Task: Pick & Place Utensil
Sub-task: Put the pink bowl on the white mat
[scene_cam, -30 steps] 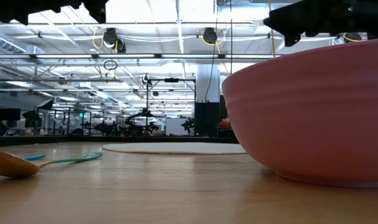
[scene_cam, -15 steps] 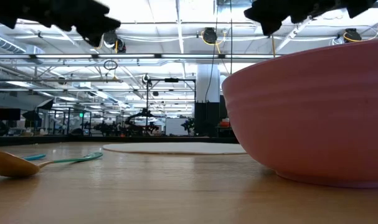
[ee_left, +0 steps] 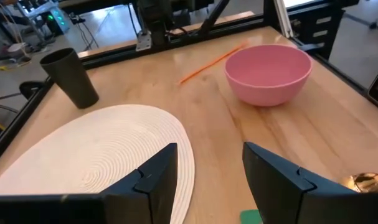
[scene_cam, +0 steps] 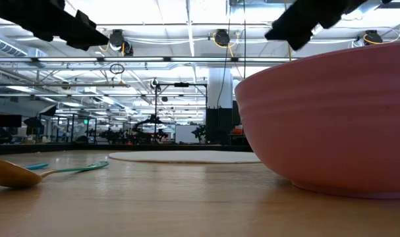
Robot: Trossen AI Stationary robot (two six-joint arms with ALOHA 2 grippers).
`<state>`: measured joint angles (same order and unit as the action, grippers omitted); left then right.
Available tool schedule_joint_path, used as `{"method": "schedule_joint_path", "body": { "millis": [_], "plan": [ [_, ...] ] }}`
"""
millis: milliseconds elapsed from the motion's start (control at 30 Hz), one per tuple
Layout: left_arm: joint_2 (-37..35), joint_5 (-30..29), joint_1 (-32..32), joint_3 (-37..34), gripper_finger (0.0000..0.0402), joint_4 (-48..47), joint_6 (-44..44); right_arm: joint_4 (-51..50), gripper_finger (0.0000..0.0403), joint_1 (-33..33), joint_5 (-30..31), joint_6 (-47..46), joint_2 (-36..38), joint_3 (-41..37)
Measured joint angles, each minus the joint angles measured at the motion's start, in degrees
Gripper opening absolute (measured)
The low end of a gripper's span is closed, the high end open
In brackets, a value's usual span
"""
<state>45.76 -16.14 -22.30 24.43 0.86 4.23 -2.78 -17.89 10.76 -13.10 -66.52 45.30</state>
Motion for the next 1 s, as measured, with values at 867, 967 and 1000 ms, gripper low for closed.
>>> {"method": "schedule_joint_path", "body": {
  "millis": [867, 967, 1000],
  "plan": [
    [0.00, -2.09, -2.91, -0.07, 0.0186, -1.32, 1.63, -29.08, 0.0126, -12.33, 5.67, -22.62, -17.89, 20.48],
    [0.00, -2.08, -2.91, -0.07, 0.0186, -1.68, 0.68, -33.05, 0.0126, -12.25, 5.45, -30.01, -21.22, 20.87],
    [0.00, -2.08, -2.91, -0.07, 0.0186, -1.85, 0.34, -34.56, 0.0126, -12.24, 4.97, -32.44, -22.20, 20.87]
  ]
}}
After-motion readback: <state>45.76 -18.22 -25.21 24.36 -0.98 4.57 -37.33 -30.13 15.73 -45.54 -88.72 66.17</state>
